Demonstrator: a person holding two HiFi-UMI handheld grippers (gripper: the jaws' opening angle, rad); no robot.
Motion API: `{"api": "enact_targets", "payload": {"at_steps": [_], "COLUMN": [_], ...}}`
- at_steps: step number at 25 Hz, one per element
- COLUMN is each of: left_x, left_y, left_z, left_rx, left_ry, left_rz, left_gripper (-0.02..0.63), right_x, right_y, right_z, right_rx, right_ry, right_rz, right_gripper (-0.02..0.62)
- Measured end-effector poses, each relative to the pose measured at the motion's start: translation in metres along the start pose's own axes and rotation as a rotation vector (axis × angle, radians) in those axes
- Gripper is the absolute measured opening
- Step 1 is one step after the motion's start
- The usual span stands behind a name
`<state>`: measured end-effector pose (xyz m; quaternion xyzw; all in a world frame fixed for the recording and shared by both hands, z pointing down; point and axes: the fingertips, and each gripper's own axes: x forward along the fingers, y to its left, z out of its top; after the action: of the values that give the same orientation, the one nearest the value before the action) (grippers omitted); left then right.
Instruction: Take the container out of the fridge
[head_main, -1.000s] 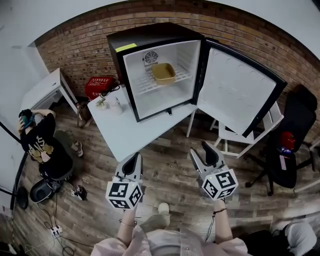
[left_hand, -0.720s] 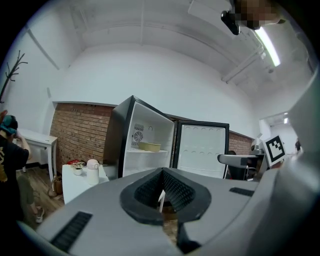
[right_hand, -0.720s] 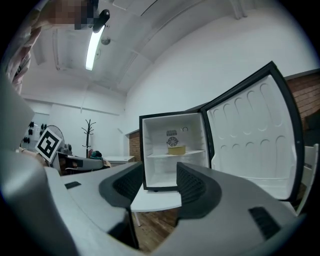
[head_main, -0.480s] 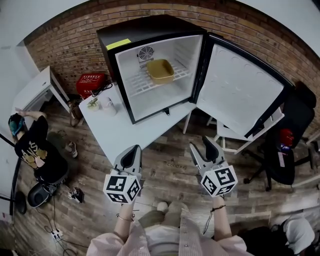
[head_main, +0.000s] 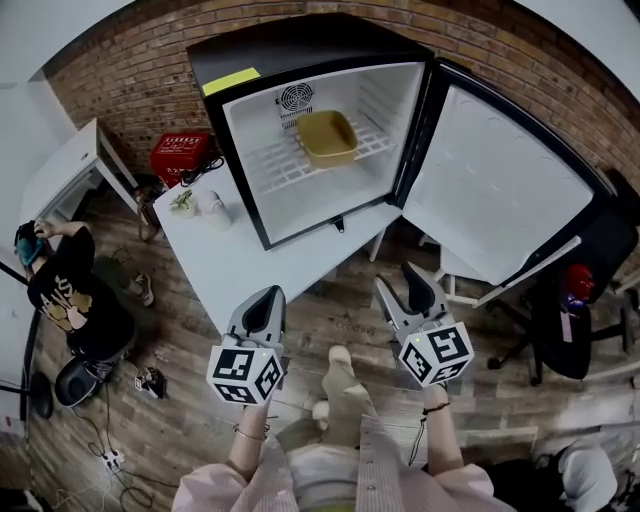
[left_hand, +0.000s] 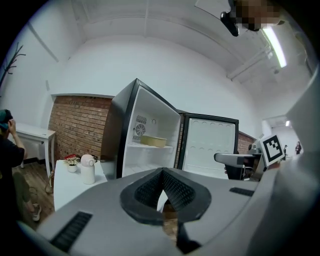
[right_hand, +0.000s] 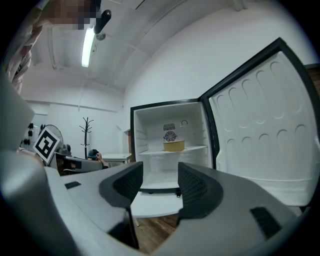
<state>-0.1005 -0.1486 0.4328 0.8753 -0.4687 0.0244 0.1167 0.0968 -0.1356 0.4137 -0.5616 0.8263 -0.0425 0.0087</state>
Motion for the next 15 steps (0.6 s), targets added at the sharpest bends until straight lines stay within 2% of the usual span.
{"api": "enact_targets", "payload": {"at_steps": [7,15], "left_x": [0.051,0.108], "left_y": [0.029,0.036], "left_z": [0.025,0.04], "left_rx": [0.004,0.0], "left_ry": [-0.022,-0.028], "left_rz": [0.048,0.06], "left_gripper": [-0.009,-0.009], "right_x": [0.067,0.131], "right_y": [-0.033,-0.064], "right_z": [0.013,0.026], "right_rx": [-0.012,-0.053], "right_ry": [-0.009,0.009], "right_rz": [0.046,0.115], "right_gripper": [0.207,0.207]}}
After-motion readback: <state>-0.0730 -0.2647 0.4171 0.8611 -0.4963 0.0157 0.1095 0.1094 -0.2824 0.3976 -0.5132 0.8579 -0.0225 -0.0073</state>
